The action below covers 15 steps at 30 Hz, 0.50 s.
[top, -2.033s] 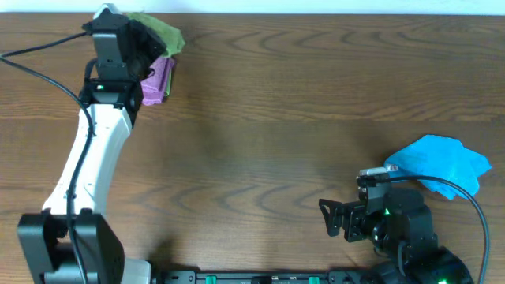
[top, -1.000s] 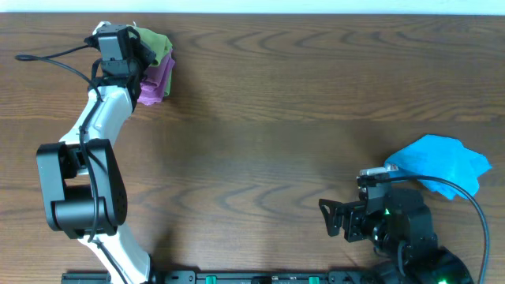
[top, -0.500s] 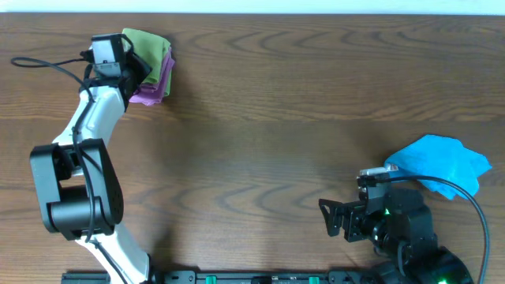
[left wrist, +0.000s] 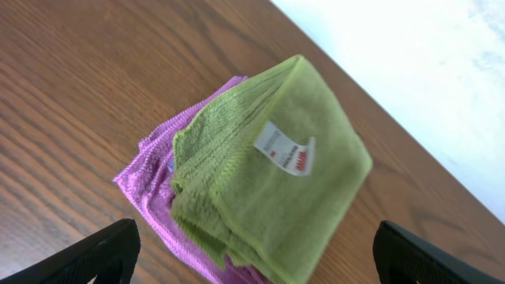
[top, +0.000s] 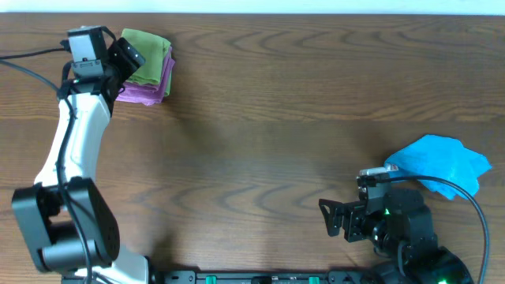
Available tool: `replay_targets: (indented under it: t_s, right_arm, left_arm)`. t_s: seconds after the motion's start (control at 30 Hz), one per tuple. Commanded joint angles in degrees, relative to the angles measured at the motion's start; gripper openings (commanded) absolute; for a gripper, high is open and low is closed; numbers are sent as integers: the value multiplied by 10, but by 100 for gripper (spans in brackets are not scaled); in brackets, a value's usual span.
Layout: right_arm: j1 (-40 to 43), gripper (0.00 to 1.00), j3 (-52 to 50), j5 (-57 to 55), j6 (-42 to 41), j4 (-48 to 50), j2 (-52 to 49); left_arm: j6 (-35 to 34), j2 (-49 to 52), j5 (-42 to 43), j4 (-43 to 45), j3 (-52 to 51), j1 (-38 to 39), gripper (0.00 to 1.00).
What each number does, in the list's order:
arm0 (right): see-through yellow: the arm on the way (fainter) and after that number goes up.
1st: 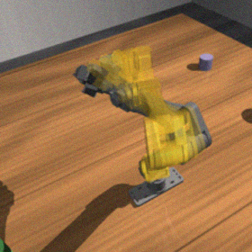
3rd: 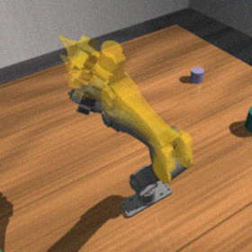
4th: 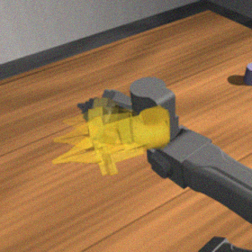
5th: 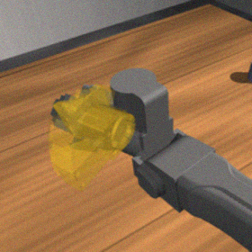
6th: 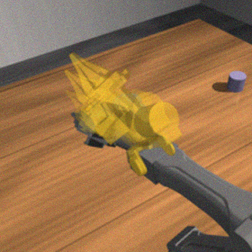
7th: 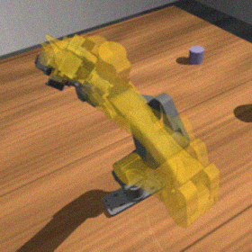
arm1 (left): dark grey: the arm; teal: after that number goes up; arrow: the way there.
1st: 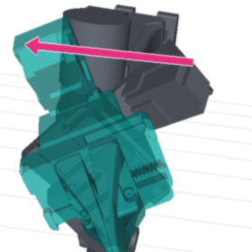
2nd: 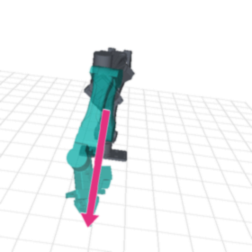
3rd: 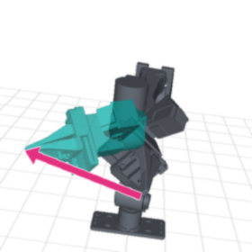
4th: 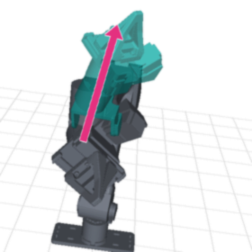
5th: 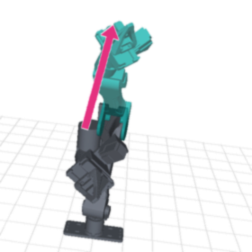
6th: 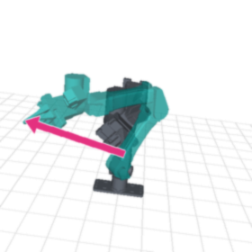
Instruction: Fold the cloth
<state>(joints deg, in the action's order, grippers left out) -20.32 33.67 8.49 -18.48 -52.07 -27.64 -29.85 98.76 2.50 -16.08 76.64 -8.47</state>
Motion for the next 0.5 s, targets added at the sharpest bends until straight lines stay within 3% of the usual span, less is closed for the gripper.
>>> replay_targets:
  t_s: [0.0,0.03,0.07,0.1,0.17,0.23,0.33,0.37,0.47]
  right_arm:
    - [4,99,-2,-1,-6,-1,3]
    - [4,99,-2,-1,-6,-1,3]
    - [4,99,-2,-1,-6,-1,3]
    - [4,99,-2,-1,-6,-1,3]
    - [4,99,-2,-1,-6,-1,3]
    - [4,99,-2,-1,-6,-1,3]
    - [4,99,-2,-1,-6,-1,3]
    - [4,99,-2,-1,-6,-1,3]
    - [4,99,-2,-1,-6,-1,3]
  left_arm:
    - [12,-34,-7,-18,16,-3,96]
    - [12,-47,4,-36,16,-3,95]
    - [12,-53,13,-49,16,-2,83]
    - [17,-62,20,-65,16,-2,62]
    - [27,-82,20,-118,16,-1,47]
    - [52,-102,20,-171,16,-1,53]
    - [84,-135,20,-241,16,-1,89]
    - [91,-150,20,-264,16,-1,95]
    - [92,-196,20,-331,16,-1,95]
